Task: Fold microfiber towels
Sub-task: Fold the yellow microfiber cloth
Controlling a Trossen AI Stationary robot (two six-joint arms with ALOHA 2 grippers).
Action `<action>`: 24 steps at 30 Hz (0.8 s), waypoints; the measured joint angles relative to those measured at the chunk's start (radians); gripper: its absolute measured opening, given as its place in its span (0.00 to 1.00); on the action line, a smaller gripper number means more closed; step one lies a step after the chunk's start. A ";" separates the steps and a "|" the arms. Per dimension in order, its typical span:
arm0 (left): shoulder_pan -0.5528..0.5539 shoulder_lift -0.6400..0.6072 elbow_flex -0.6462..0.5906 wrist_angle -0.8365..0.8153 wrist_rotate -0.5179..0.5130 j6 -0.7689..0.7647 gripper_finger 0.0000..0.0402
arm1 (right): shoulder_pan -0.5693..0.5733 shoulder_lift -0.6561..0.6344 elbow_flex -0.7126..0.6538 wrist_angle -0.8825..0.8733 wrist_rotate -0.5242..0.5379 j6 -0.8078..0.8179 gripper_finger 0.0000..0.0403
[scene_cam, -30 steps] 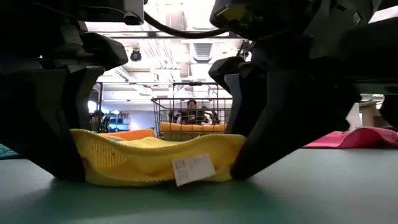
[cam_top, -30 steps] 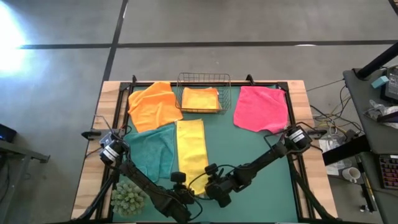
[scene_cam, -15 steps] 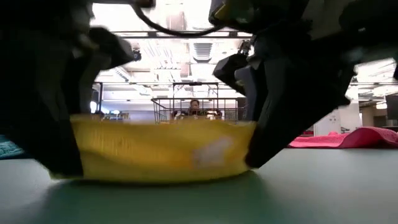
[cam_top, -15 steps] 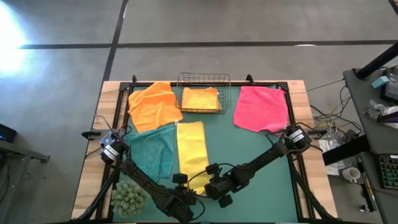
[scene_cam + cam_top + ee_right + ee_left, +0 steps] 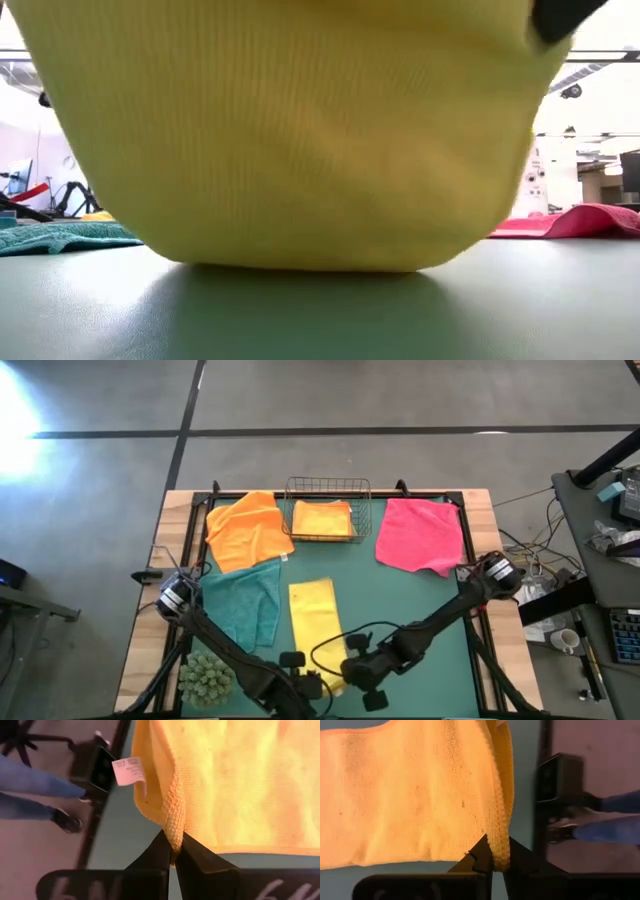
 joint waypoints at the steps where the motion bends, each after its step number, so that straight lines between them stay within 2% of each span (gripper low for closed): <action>1: -0.002 0.000 0.015 -0.002 0.010 -0.011 0.03 | 0.009 -0.006 0.000 0.004 0.001 0.020 0.02; 6: -0.012 -0.001 0.060 -0.001 0.015 -0.096 0.03 | 0.043 -0.024 0.001 0.016 0.001 0.124 0.02; 10: -0.015 -0.002 0.078 -0.014 0.007 -0.103 0.03 | 0.047 -0.024 0.008 0.005 0.035 0.147 0.02; 13: -0.010 -0.003 0.079 -0.059 -0.014 -0.100 0.03 | 0.030 -0.024 0.010 0.001 0.066 0.131 0.02; 18: 0.013 -0.003 0.077 -0.232 -0.070 -0.104 0.03 | -0.034 -0.024 0.007 -0.030 0.107 0.102 0.02; 24: 0.054 -0.003 0.071 -0.362 -0.154 -0.097 0.03 | -0.104 -0.024 0.005 -0.050 0.163 -0.019 0.02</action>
